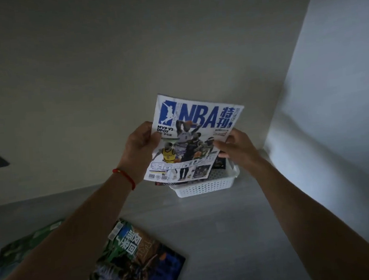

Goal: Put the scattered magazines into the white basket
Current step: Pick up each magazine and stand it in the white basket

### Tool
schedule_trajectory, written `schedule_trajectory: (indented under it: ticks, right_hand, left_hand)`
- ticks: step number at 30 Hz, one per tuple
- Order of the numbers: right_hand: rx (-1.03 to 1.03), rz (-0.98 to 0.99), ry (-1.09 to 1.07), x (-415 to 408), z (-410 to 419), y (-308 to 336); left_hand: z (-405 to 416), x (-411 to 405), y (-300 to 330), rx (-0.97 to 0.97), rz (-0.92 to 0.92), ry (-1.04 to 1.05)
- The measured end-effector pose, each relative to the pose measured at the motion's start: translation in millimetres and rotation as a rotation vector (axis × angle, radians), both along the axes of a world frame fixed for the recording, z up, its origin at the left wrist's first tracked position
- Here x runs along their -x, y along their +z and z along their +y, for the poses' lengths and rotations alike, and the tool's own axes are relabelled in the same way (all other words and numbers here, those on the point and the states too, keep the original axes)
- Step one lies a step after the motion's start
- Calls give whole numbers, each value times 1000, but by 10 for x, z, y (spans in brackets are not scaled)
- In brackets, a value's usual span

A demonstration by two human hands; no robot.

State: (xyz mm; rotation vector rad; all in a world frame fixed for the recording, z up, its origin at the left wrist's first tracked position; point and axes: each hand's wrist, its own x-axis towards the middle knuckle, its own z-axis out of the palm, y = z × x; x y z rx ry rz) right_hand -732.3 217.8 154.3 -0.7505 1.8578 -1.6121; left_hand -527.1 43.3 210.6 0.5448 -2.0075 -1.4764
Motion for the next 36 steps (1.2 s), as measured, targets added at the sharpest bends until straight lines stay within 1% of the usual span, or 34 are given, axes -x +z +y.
schedule_trajectory:
  ticks: [5,9,13,17,20,28,32,36]
  right_hand:
    - [14,171,-138,1,-7,192]
    - [-12,252,-189,59,9,305]
    - [-65,257,-204,125,13,171]
    - [-134,265,-217,182,-96,-103]
    - [-136,243,-251,278,-171,-235]
    - [-134,222,-252,517,-194,-396]
    - [-108,290,-295,654,-180,-360]
    - [-148,266,-242,710,-154,-382]
  left_hand:
    - [-76,8,-26,-81,47,25]
    - [-124,99,-133,-176,-12,83]
    - [-101,249,-336,-224,-53,143]
    - [-105,339,-520,-233,-47,213]
    - [-84,455,-542,-227,-37,220]
    - [-31,680,-651,-214,-35,250]
    - [-48,793,-614,-182,-36,269]
    - [-11,789,-749,-207,-27,268]
